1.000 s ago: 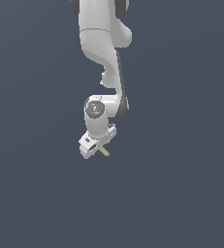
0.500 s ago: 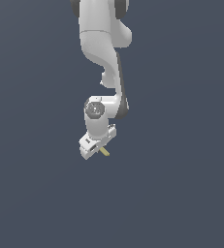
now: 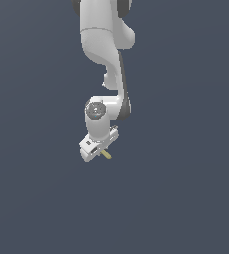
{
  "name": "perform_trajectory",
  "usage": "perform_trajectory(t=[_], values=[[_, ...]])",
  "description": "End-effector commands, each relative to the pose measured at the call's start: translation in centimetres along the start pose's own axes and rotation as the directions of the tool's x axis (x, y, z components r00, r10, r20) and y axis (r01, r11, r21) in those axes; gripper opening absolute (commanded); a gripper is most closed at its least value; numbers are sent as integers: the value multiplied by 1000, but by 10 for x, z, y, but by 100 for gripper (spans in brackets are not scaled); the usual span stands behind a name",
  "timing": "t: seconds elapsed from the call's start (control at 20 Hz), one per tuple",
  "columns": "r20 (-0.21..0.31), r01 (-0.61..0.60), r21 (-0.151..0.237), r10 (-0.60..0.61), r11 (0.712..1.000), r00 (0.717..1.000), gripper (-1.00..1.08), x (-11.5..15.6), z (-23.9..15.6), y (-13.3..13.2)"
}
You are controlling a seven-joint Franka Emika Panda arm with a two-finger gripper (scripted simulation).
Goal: Pick up the object and move it to a goal position.
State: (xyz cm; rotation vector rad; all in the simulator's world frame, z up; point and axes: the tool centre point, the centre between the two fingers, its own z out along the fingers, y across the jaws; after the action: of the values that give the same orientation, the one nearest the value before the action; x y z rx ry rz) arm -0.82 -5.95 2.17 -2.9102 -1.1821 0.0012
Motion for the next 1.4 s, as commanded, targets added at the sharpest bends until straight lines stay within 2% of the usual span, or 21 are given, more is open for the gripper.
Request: perform_trajectory(t=[0.0,0.5,1.35], values=[[0,0,-1,0,1000,1000,-100,-4,-7,1],[0,0,-1,0,1000,1000,-100,-38,-69,8],[-3,1,0,-1,1000,1000,-100,-135,-249,27]])
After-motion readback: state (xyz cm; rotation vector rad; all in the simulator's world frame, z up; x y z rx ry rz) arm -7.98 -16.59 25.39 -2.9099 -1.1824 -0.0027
